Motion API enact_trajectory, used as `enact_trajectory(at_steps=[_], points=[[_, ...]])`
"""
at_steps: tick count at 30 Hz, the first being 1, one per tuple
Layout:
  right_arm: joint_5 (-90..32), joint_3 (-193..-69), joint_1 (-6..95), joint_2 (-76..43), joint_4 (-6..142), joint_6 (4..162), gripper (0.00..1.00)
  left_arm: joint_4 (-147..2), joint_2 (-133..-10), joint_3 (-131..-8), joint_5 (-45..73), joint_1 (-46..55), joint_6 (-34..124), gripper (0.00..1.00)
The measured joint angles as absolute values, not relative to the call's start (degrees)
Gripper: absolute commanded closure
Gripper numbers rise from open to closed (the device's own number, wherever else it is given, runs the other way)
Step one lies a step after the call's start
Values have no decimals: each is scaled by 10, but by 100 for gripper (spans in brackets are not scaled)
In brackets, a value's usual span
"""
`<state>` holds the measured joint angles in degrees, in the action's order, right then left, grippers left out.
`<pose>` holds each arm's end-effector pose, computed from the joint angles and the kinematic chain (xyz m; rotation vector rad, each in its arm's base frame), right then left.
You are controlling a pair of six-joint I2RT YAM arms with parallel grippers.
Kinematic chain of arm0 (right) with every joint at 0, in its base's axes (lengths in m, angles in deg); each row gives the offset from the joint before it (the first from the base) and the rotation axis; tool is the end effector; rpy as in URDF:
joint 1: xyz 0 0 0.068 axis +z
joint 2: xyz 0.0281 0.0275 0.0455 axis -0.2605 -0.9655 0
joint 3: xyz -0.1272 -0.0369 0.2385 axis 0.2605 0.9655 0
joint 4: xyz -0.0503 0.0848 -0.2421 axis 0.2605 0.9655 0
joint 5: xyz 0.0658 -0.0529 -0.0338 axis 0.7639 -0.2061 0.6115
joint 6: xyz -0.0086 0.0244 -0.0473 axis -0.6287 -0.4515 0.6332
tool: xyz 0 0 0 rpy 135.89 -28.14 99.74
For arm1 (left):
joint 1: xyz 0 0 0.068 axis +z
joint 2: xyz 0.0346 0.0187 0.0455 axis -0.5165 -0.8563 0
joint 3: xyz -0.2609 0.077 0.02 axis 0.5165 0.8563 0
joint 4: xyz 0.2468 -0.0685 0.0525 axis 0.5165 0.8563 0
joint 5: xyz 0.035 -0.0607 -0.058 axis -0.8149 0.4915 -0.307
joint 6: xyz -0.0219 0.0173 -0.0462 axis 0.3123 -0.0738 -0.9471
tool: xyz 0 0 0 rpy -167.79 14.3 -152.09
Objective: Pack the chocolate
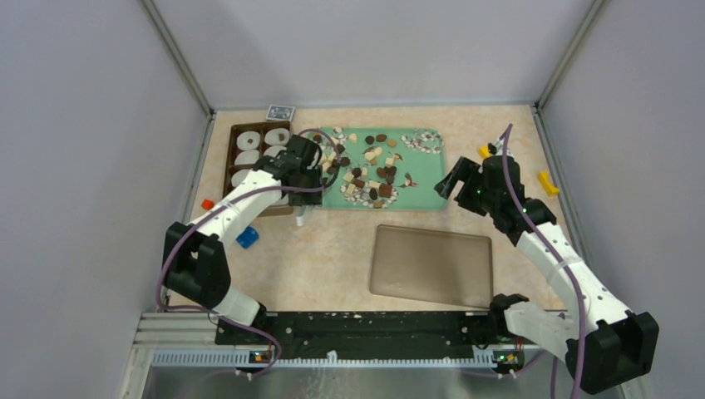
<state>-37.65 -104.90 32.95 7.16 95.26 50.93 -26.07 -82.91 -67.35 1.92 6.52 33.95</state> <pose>0.2077 0.0663 0.2978 0.4157 2.2039 0.5343 0.2840 -0.1274 0.2651 0.0233 2.6558 -0.1903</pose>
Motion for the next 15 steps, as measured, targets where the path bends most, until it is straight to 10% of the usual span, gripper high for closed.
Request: enact_trajectory(at_steps=[15], points=[[-377,-1049,329,72,953,506,20,-276,-853,-676,18,65,342,69]])
